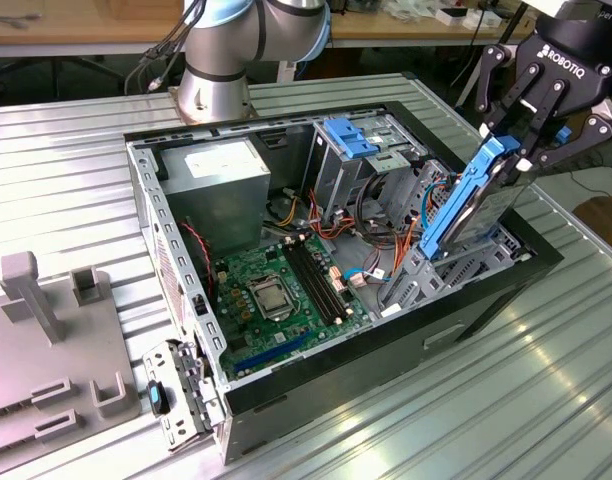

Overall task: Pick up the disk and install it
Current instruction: 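Insert the disk into the insertion slot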

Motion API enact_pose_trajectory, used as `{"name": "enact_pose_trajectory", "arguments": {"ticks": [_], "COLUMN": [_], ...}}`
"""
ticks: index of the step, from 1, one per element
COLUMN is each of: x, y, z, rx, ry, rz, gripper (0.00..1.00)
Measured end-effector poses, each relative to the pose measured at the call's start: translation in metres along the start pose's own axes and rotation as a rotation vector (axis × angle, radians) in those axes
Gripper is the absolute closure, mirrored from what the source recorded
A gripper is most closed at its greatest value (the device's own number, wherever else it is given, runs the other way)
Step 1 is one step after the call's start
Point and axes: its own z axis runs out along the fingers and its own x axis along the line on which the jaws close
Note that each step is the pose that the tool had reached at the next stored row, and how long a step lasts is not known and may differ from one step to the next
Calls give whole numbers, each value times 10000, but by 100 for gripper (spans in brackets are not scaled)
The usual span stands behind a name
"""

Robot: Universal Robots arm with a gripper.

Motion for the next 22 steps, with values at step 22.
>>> {"name": "enact_pose_trajectory", "arguments": {"ticks": [22], "x": [-2], "y": [1], "z": [102], "rx": [0], "ry": [-30], "rz": [0], "gripper": [63]}}
